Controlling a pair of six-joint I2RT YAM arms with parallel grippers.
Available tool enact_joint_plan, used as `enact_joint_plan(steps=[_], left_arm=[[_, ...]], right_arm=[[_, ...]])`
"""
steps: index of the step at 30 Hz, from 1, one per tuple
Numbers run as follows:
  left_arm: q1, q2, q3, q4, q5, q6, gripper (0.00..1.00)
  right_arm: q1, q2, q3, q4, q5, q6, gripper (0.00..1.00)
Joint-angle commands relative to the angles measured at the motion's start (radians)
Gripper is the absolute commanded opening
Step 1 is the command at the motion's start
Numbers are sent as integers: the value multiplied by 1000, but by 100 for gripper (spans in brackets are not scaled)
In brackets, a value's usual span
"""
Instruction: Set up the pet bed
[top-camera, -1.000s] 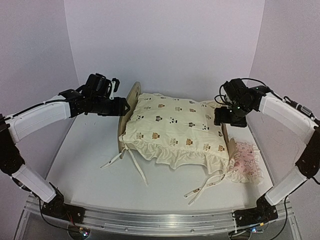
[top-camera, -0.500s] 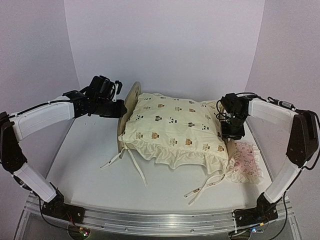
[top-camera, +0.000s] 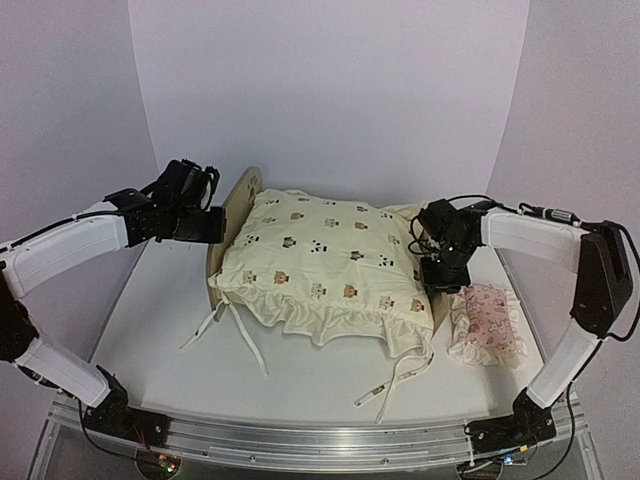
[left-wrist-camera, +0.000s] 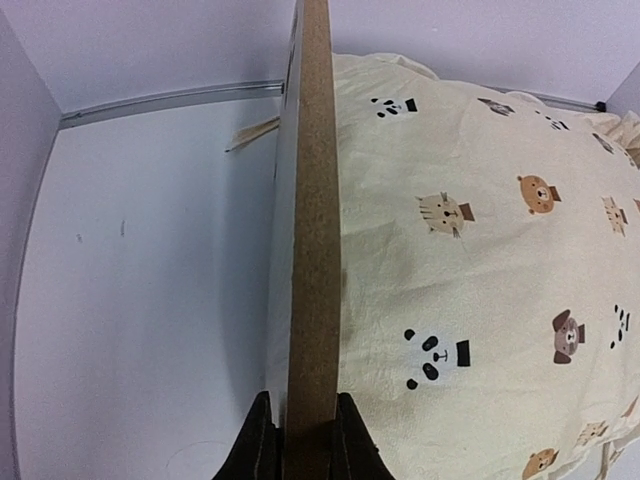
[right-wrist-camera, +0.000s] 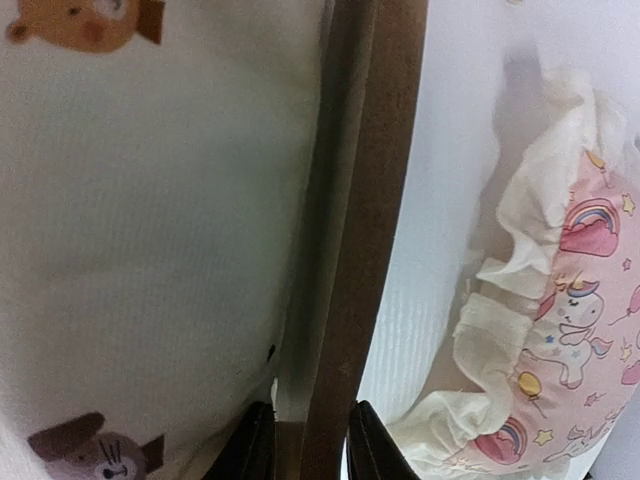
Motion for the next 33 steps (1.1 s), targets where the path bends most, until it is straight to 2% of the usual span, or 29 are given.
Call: enact_joint_plan(steps=[1,7,10,15,18,21,25,28,30,33], left_arm=[[1,-120,-30,-71,-109,-77,10],[4,-201,-90,-143,-254,-143,15],[12,-218,-82,-184,-306,-174,23],[16,-231,-22,-197,-332,-166,68],[15,-210,68,-198,-322,-125,78],[14,-160,188,-210,-289,-78,80],[-20,-63,347,-221,-239,-14,79],[-149,26,447,-191,-260,46,77],[-235,110,496,-171,-256,105,72],[-344,242,572,-142,-146,213,61]], right_arm=[[132,29,72,70,-21,45,26],[225,131,181,108,-18,54,27],[258,165,224,114,-32,53,28],[267,137,218,113,3,40,43],[263,80,191,107,57,16,56],[246,21,175,95,83,-1,70],[213,-76,139,84,114,-16,79],[196,-163,92,81,139,-27,83],[194,-239,37,78,149,-24,85],[195,-366,-81,78,123,3,85]])
